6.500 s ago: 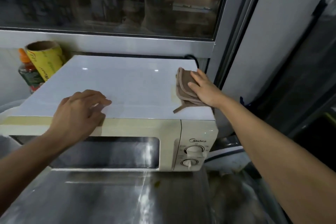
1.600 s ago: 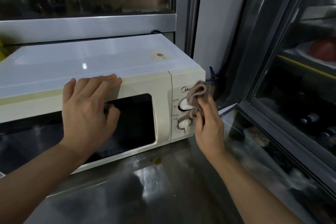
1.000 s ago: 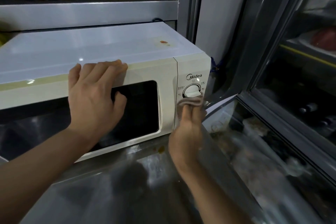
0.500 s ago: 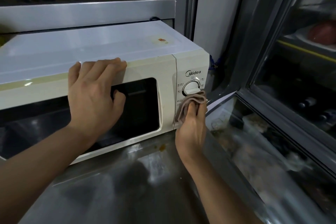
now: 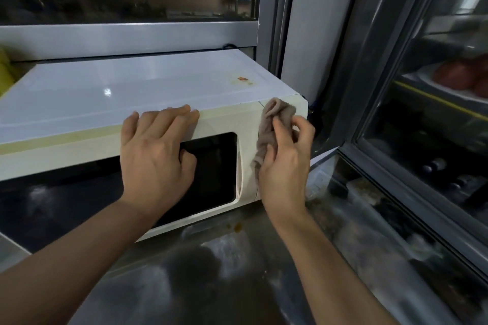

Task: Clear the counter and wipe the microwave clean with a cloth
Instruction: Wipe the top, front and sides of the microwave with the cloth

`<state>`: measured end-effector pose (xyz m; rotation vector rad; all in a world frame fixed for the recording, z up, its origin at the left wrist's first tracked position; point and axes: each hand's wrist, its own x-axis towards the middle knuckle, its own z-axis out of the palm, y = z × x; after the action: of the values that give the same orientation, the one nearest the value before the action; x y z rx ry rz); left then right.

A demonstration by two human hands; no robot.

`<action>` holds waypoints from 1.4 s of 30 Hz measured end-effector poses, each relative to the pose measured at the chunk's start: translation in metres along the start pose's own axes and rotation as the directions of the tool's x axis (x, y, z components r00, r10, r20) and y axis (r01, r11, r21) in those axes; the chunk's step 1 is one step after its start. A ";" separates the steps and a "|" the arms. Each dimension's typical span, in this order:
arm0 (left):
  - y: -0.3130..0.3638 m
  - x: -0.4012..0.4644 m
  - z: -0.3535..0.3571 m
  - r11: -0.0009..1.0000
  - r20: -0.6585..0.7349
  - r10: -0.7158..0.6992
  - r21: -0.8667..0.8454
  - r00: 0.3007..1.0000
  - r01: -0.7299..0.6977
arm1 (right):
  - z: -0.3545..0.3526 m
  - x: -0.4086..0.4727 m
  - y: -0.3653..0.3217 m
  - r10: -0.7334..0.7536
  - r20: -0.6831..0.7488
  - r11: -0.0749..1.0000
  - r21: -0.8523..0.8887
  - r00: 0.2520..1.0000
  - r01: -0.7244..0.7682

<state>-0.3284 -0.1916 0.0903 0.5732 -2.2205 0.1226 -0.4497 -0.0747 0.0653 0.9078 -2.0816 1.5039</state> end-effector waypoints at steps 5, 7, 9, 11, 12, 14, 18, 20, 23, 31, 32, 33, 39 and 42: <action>-0.003 0.000 0.004 1.000 -0.028 0.008 -0.006 1.000 -0.008 | 0.019 -0.031 0.017 0.102 0.064 0.993 -0.073 0.993 -0.097; -0.003 -0.001 0.005 1.000 -0.035 0.009 -0.008 0.999 -0.009 | 0.021 -0.046 0.028 0.124 0.116 0.986 -0.130 0.986 -0.108; -0.003 0.000 0.005 1.000 -0.037 0.013 -0.006 0.999 -0.014 | 0.020 -0.049 0.035 0.159 0.164 0.982 -0.132 0.974 -0.138; -0.003 -0.001 0.005 1.000 -0.032 0.016 -0.003 0.999 -0.016 | 0.015 -0.048 0.032 0.197 0.160 0.980 -0.060 0.967 -0.190; -0.004 -0.001 0.004 1.000 -0.028 0.016 -0.003 0.999 -0.016 | 0.010 -0.046 0.028 0.189 0.123 0.982 -0.031 0.974 -0.187; -0.004 -0.002 0.003 1.000 -0.018 0.023 -0.005 1.000 -0.023 | 0.002 -0.040 0.013 0.137 0.014 0.991 -0.013 0.990 -0.137; -0.003 -0.001 -0.001 1.000 0.014 0.022 -0.017 1.000 -0.021 | 0.005 -0.012 -0.015 0.036 0.032 0.999 0.033 0.999 -0.037; -0.003 -0.001 -0.003 1.000 0.030 0.013 -0.020 0.999 -0.013 | 0.014 -0.004 -0.021 0.018 0.053 1.000 -0.019 0.998 -0.017; -0.002 0.000 -0.003 1.000 0.024 0.008 -0.028 1.000 -0.007 | 0.025 -0.003 -0.016 0.028 0.000 0.998 -0.050 1.000 -0.028; -0.005 -0.002 0.001 0.999 -0.007 0.037 -0.020 0.999 -0.037 | 0.054 -0.077 0.041 0.327 0.008 0.945 0.015 0.945 -0.327; -0.005 -0.002 0.002 0.999 -0.013 0.036 -0.017 0.999 -0.036 | 0.056 -0.087 0.048 0.387 0.058 0.921 0.021 0.920 -0.388; -0.006 -0.003 0.003 0.999 -0.020 0.034 -0.017 0.999 -0.034 | 0.057 -0.092 0.051 0.418 0.072 0.907 0.022 0.905 -0.421; -0.007 -0.001 0.004 0.999 -0.004 0.028 -0.022 1.000 -0.028 | 0.042 -0.067 0.021 0.341 -0.129 0.937 0.123 0.931 -0.326; -0.005 -0.002 0.001 1.000 0.002 0.012 -0.026 1.000 -0.012 | 0.025 -0.049 -0.001 0.311 -0.019 0.938 0.166 0.950 -0.304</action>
<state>-0.3257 -0.1954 0.0877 0.5460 -2.2245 0.0997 -0.4133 -0.0855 0.0249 0.6137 -2.1703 1.8556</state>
